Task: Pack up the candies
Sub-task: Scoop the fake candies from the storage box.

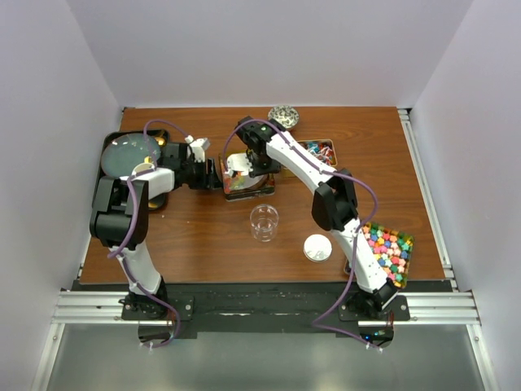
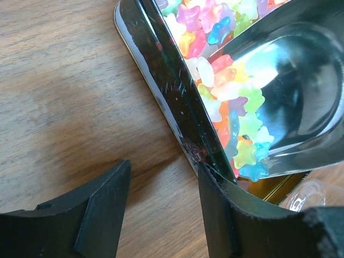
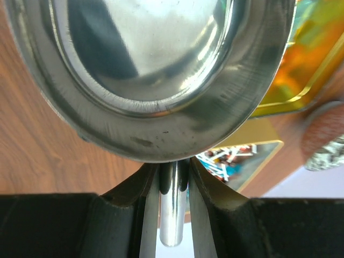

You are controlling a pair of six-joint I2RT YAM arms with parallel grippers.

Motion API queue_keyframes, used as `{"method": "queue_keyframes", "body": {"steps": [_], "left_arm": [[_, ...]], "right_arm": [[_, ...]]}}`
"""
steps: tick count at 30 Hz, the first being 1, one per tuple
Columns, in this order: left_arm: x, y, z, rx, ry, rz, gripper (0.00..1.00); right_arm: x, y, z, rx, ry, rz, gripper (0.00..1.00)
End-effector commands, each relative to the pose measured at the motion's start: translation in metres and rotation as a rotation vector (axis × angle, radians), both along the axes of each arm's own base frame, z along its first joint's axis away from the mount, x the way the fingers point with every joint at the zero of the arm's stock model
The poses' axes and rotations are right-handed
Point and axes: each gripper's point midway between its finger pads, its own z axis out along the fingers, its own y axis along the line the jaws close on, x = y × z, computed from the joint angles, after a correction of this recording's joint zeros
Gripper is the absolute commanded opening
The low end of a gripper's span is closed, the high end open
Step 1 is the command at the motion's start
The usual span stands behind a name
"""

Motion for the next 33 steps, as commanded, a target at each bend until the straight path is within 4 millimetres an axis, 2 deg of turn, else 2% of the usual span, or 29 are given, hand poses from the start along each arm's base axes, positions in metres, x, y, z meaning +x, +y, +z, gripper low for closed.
{"method": "queue_keyframes", "body": {"steps": [1, 4, 6, 7, 9, 10, 15, 26, 32, 33], "left_arm": [[-0.020, -0.008, -0.015, -0.010, 0.079, -0.059, 0.59], [-0.021, -0.001, -0.012, 0.012, 0.072, -0.065, 0.60], [-0.022, 0.002, -0.008, 0.021, 0.063, -0.073, 0.60], [-0.022, 0.003, -0.006, 0.028, 0.054, -0.084, 0.60], [-0.023, 0.004, -0.004, 0.033, 0.050, -0.089, 0.61], [-0.024, 0.005, -0.003, 0.037, 0.045, -0.093, 0.61], [-0.030, 0.005, -0.002, 0.036, 0.047, -0.111, 0.61], [-0.031, 0.006, 0.001, 0.044, 0.039, -0.118, 0.61], [-0.030, 0.007, 0.000, 0.045, 0.042, -0.117, 0.61], [-0.030, 0.007, 0.000, 0.047, 0.043, -0.118, 0.61]], "right_arm": [[-0.027, 0.032, 0.001, 0.170, 0.101, 0.007, 0.00], [-0.023, 0.031, 0.002, 0.209, 0.107, -0.019, 0.02], [-0.024, 0.032, 0.004, 0.239, 0.120, -0.025, 0.11], [-0.023, 0.032, 0.006, 0.251, 0.121, -0.030, 0.21], [-0.026, 0.033, 0.008, 0.280, 0.142, -0.031, 0.26], [-0.027, 0.033, 0.008, 0.291, 0.149, -0.042, 0.31], [-0.030, 0.029, 0.005, 0.328, 0.190, -0.083, 0.42], [-0.015, 0.009, -0.006, 0.313, 0.186, -0.174, 0.41], [-0.012, 0.007, -0.013, 0.307, 0.184, -0.181, 0.37], [-0.012, 0.007, -0.014, 0.305, 0.186, -0.180, 0.33]]}}
